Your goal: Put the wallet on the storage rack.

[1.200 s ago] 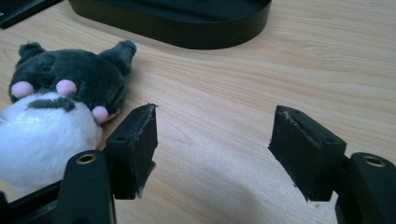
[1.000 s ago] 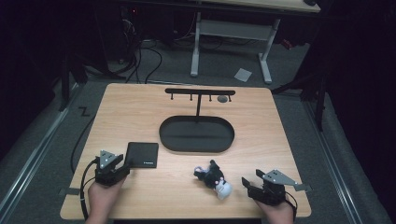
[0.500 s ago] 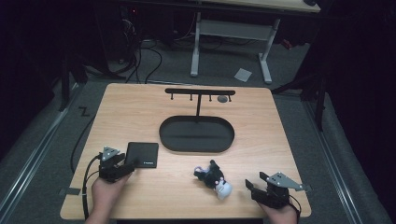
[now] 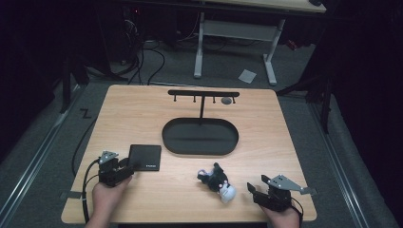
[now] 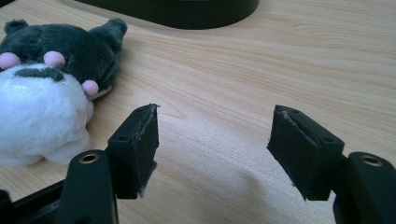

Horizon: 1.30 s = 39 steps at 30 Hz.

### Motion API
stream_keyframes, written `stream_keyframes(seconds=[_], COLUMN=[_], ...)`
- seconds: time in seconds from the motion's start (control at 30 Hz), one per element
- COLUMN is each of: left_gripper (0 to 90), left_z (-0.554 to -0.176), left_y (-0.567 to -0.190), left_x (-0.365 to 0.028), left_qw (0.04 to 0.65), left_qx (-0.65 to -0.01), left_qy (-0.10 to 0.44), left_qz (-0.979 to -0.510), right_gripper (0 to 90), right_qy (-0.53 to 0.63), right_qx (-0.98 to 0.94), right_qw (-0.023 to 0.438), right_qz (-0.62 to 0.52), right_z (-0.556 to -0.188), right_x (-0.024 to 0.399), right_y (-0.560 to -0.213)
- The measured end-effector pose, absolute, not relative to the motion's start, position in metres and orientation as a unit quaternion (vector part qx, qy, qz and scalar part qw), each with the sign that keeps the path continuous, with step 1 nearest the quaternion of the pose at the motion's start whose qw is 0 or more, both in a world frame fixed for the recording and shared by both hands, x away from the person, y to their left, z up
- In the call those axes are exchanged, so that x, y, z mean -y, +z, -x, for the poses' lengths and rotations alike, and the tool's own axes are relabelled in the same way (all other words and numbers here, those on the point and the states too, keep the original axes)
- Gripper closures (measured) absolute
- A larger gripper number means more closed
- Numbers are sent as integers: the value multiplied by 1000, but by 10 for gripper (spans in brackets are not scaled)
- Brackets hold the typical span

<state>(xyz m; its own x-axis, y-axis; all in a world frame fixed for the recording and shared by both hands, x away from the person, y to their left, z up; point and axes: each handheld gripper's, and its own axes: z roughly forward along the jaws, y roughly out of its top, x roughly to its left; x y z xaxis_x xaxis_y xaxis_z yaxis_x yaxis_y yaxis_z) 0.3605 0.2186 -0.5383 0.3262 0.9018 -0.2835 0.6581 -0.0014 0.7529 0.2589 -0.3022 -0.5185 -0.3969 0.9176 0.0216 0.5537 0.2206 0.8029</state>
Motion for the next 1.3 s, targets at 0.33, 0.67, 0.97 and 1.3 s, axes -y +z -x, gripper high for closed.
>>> stream_keyframes(seconds=[0.33,0.67,0.97,1.3], left_gripper=[706,796,817,824], left_z=[-356,-348,-333,-317], left_y=[-537,-531,-514,-501], left_x=[-219,-220,-220,-222], left_qw=[430,448,478,500], left_qx=[-555,-535,-508,-482], left_qy=[163,192,234,260], left_qz=[-693,-690,-677,-671], right_gripper=[334,348,364,377], right_qy=[380,387,389,392], right_qx=[-748,-740,-738,-740], right_qw=[239,248,254,258], right_qz=[-490,-491,-489,-481], right_z=[-260,-261,-265,-271], right_x=[298,300,299,293], right_y=[-520,-518,-516,-516])
